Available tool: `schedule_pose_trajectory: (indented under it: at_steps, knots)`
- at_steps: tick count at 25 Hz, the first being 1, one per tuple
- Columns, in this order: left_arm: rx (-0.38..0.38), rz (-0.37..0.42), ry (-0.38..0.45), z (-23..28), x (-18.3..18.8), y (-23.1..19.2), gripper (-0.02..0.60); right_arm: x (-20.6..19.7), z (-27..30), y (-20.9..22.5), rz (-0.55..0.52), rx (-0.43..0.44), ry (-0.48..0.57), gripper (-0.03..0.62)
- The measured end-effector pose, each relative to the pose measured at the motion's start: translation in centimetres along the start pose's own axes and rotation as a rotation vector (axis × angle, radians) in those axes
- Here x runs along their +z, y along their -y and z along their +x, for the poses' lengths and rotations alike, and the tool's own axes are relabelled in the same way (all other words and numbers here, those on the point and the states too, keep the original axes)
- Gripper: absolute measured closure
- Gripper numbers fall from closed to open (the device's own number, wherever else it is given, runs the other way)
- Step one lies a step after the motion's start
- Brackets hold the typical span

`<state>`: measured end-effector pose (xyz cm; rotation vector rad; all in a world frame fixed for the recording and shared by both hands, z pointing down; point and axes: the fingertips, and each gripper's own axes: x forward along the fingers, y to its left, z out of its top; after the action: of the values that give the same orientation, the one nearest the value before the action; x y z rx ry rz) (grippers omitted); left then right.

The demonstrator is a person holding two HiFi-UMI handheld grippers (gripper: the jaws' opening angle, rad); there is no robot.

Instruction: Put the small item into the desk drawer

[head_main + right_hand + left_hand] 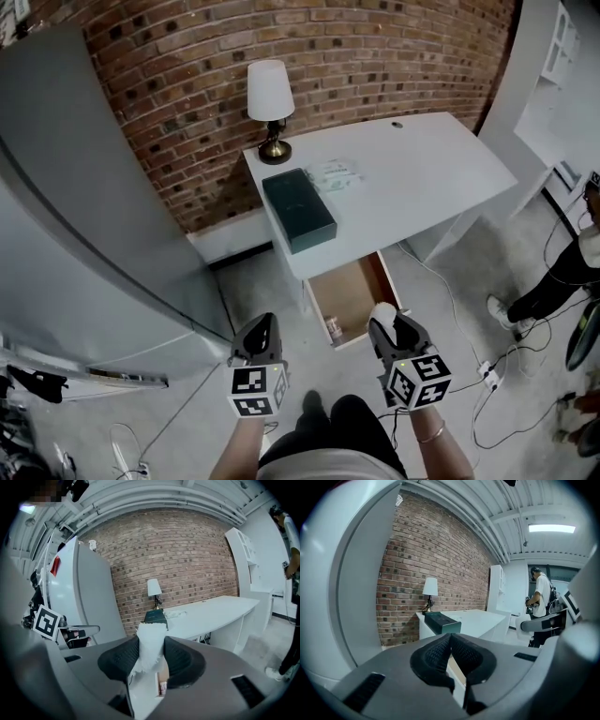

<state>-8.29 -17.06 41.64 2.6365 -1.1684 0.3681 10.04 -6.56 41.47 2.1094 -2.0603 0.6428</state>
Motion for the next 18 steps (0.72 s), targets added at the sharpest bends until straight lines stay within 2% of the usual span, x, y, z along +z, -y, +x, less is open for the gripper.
schedule_pose_trajectory:
  at_steps: [9,13,18]
  knots:
    - [0.033,-0.007,-0.020,2.7,-1.2,-1.3,0.560,-2.5,5.2,2.3,-0.018,0.030,-0.087,0.424]
    - [0.090,-0.027,-0.035,4.4,-3.2,-2.5,0.560,-4.9,8.9,3.6,-0.034,0.070,-0.143,0.424]
    - [0.171,-0.059,-0.069,6.3,-3.2,-3.1,0.560,-6.3,13.5,5.9,-0.074,0.126,-0.253,0.424]
